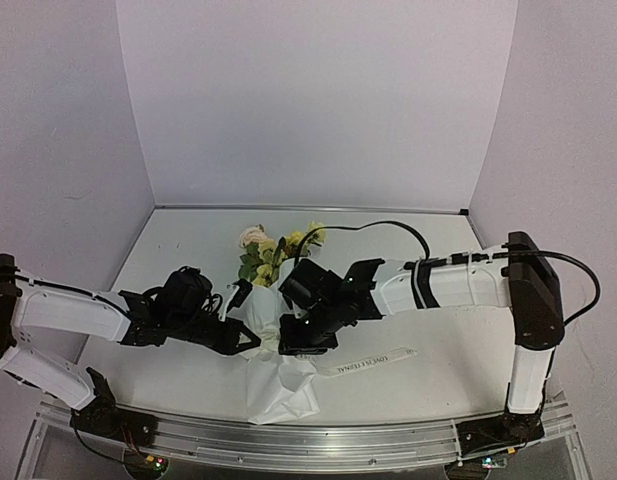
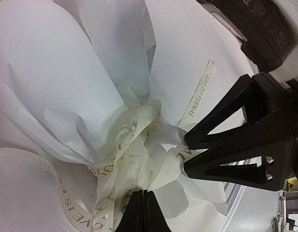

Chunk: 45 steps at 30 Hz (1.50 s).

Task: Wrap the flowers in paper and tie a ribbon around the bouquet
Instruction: Cross the ribbon over the folded bouquet.

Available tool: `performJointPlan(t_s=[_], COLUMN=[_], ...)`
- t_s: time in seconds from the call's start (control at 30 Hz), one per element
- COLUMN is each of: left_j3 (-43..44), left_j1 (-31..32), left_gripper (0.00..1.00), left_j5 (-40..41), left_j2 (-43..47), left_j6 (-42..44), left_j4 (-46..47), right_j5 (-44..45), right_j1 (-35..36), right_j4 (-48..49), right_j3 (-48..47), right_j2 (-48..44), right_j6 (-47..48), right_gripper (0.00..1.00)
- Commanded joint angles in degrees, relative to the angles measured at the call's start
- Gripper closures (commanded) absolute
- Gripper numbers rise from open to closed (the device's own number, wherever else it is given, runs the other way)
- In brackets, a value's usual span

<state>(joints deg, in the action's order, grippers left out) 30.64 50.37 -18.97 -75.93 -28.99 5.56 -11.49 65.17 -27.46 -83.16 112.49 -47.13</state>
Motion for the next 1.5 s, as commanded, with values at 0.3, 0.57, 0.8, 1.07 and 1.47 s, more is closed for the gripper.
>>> performJointPlan(t_s=[0.3, 0.57, 0.8, 1.07, 1.47], left_j3=[-1.2, -1.6, -1.8, -1.9, -2.2], left_j1=[0.3, 0.3, 0.2, 0.2, 0.2], left_gripper=[1.00, 1.00, 1.00, 1.00, 1.00], left_j5=[2.4, 2.5, 2.8, 2.7, 1.2], left_j2=[1.4, 1.4, 1.6, 1.8, 3.0], left_j6=[-0.6, -1.0, -1.2, -1.4, -1.0], left_j4=[1.9, 2.5, 2.5, 2.7, 3.3], right_j5=[6.9, 7.7, 7.3, 8.8, 11.4], right_j1=[1.3, 2.0, 2.3, 2.2, 2.5], right_j4=[-3.2, -4.5, -4.5, -4.6, -4.6], right_j3=[0.8, 0.8, 1.9, 3.7, 2.2], right_j2=[-3.2, -3.7, -3.8, -5.4, -6.9], right_j6=[5.2, 7.4, 7.9, 8.7, 7.7], right_gripper=[0.68, 0.69, 0.72, 0.73, 0.98])
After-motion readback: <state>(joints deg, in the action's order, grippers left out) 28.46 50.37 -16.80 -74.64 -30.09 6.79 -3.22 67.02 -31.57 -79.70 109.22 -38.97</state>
